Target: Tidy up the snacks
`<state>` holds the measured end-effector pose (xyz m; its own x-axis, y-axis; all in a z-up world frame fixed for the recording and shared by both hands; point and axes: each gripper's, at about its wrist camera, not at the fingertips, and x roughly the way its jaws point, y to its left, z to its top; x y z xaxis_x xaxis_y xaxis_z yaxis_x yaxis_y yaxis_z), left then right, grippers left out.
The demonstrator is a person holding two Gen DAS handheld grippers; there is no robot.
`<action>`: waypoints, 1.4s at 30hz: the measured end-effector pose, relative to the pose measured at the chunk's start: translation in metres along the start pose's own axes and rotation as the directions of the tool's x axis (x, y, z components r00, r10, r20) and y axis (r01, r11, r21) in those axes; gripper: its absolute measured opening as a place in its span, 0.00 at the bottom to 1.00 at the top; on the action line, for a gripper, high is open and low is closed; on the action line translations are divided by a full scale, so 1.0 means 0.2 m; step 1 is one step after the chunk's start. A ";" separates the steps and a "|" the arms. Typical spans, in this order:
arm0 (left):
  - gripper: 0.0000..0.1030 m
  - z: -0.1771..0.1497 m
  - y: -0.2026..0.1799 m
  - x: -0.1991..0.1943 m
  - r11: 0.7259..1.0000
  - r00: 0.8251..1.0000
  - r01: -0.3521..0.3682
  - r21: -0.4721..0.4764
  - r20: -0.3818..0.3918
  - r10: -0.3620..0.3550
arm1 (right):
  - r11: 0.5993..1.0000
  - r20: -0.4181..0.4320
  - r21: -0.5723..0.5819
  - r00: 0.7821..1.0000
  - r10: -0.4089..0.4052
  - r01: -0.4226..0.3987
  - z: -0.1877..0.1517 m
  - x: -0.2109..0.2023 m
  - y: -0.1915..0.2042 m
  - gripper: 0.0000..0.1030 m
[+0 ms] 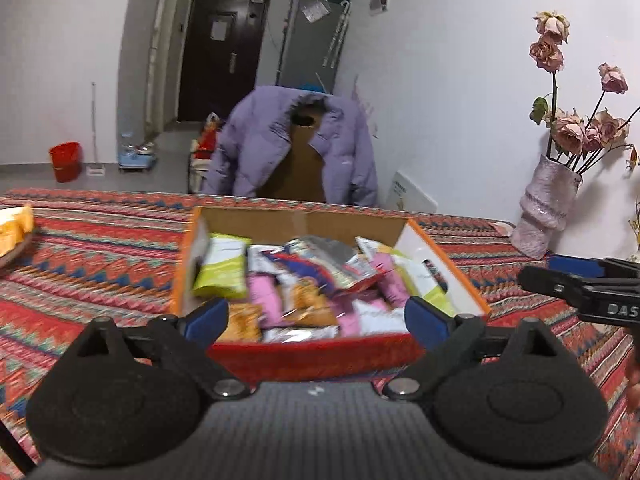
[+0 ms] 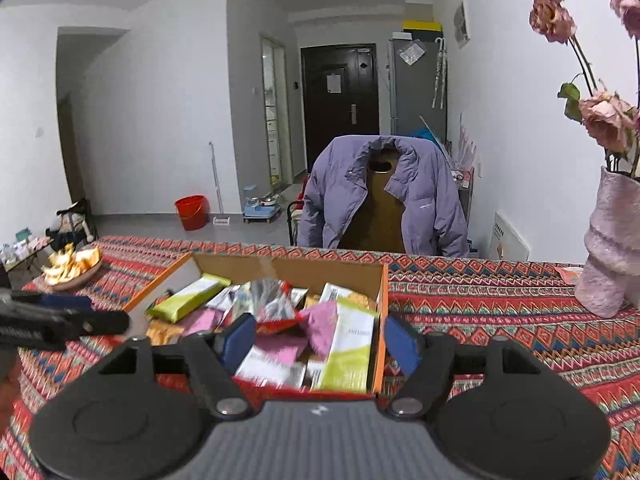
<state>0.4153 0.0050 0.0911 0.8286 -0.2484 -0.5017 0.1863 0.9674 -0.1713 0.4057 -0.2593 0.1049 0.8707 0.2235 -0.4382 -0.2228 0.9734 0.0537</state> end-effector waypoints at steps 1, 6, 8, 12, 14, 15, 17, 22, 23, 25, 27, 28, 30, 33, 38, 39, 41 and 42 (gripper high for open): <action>0.95 -0.02 0.02 -0.04 1.000 1.000 -0.011 0.004 0.005 0.011 | 1.000 0.006 -0.011 1.000 -0.005 0.005 -0.02 -0.03 0.02 0.74; 1.00 -0.12 0.08 -0.25 0.994 0.988 -0.113 0.004 0.104 0.112 | 0.998 0.103 -0.059 0.994 -0.020 0.027 -0.12 -0.23 0.11 0.92; 1.00 -0.15 0.08 -0.32 0.988 0.978 -0.154 0.019 0.143 0.150 | 0.997 0.123 -0.061 0.992 -0.032 0.040 -0.16 -0.28 0.13 0.96; 1.00 -0.18 0.07 -0.42 0.986 0.972 -0.163 0.028 0.175 0.155 | 0.998 0.130 -0.058 0.991 -0.020 0.028 -0.20 -0.33 0.17 0.96; 1.00 -0.20 0.07 -0.47 0.985 0.969 -0.166 0.039 0.192 0.155 | 0.998 0.139 -0.057 0.990 -0.019 0.027 -0.21 -0.36 0.20 0.96; 1.00 -0.21 0.07 -0.49 0.985 0.968 -0.167 0.045 0.199 0.155 | 0.998 0.143 -0.054 0.990 -0.020 0.028 -0.22 -0.37 0.20 0.96; 1.00 -0.22 0.06 -0.52 0.984 0.966 -0.169 0.059 0.209 0.154 | 0.999 0.150 -0.049 0.989 -0.017 0.024 -0.23 -0.39 0.22 0.96; 1.00 -0.26 0.06 -0.59 0.984 0.963 -0.162 0.069 0.229 0.143 | 0.999 0.172 -0.047 0.985 -0.016 0.024 -0.25 -0.45 0.25 0.96; 1.00 -0.26 0.06 -0.60 0.985 0.963 -0.161 0.066 0.230 0.142 | 0.999 0.173 -0.048 0.985 -0.016 0.025 -0.26 -0.46 0.26 0.96; 1.00 -0.27 0.06 -0.62 0.985 0.962 -0.161 0.059 0.232 0.143 | 0.999 0.178 -0.046 0.984 -0.015 0.023 -0.26 -0.47 0.26 0.96; 1.00 -0.28 0.05 -0.64 0.986 0.961 -0.157 0.058 0.237 0.139 | 0.999 0.183 -0.042 0.983 -0.012 0.020 -0.27 -0.50 0.27 0.96; 1.00 -0.28 0.05 -0.65 0.986 0.961 -0.153 0.059 0.242 0.135 | 0.999 0.186 -0.041 0.983 -0.009 0.017 -0.28 -0.51 0.27 0.96; 1.00 -0.30 0.04 -0.67 0.986 0.959 -0.155 0.068 0.248 0.134 | 0.999 0.186 -0.037 0.983 -0.008 0.015 -0.30 -0.54 0.28 0.96; 1.00 -0.34 0.03 -0.72 0.985 0.959 -0.156 0.072 0.252 0.134 | 1.000 0.182 -0.028 0.983 -0.002 0.007 -0.34 -0.58 0.29 0.96; 1.00 -0.45 0.00 -0.85 0.989 0.963 -0.117 0.088 0.253 0.091 | 1.000 0.187 -0.022 0.982 0.000 0.004 -0.43 -0.68 0.33 0.96; 1.00 -0.48 0.00 -0.87 0.990 0.963 -0.114 0.088 0.254 0.088 | 1.000 0.189 -0.023 0.982 0.004 0.000 -0.45 -0.71 0.34 0.96; 1.00 -0.55 -0.02 -0.93 0.990 0.964 -0.112 0.086 0.252 0.087 | 1.000 0.189 -0.028 0.982 0.006 -0.001 -0.51 -0.76 0.38 0.96; 1.00 -0.59 -0.02 -0.96 0.990 0.964 -0.109 0.084 0.253 0.085 | 0.999 0.188 -0.036 0.982 0.006 0.001 -0.54 -0.79 0.39 0.96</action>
<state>0.1926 0.0422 0.0874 0.9481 -0.1450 -0.2831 0.1383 0.9894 -0.0438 0.2035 -0.2237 0.0815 0.9363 0.2345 -0.2613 -0.2374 0.9712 0.0210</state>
